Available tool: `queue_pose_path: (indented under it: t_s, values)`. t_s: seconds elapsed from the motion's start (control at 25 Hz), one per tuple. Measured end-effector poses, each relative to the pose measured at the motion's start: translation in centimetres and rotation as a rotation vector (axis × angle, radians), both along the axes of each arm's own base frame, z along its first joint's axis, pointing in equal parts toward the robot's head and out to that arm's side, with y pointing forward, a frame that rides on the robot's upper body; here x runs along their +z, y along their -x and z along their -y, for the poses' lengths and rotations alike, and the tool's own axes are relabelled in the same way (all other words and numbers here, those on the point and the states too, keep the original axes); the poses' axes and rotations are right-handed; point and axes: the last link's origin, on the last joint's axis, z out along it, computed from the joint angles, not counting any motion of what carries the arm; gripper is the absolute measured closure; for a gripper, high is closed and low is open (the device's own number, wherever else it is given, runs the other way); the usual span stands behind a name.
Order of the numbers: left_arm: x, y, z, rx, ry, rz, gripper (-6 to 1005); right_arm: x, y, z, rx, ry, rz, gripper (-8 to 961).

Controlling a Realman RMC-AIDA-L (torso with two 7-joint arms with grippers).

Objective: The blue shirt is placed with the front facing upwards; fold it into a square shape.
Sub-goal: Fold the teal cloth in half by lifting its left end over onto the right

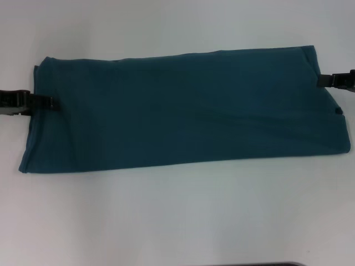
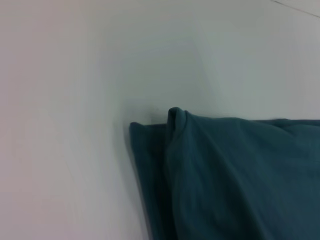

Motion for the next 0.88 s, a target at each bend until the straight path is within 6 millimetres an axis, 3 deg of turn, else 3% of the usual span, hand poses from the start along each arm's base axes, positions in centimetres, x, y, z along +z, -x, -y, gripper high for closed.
queue_pose_path:
  t_s: [0.88]
  values:
    - [0.28,-0.34,-0.35,-0.023,0.002,-0.022,146,0.03,-0.02,0.01,0.001,-0.001,0.001,948]
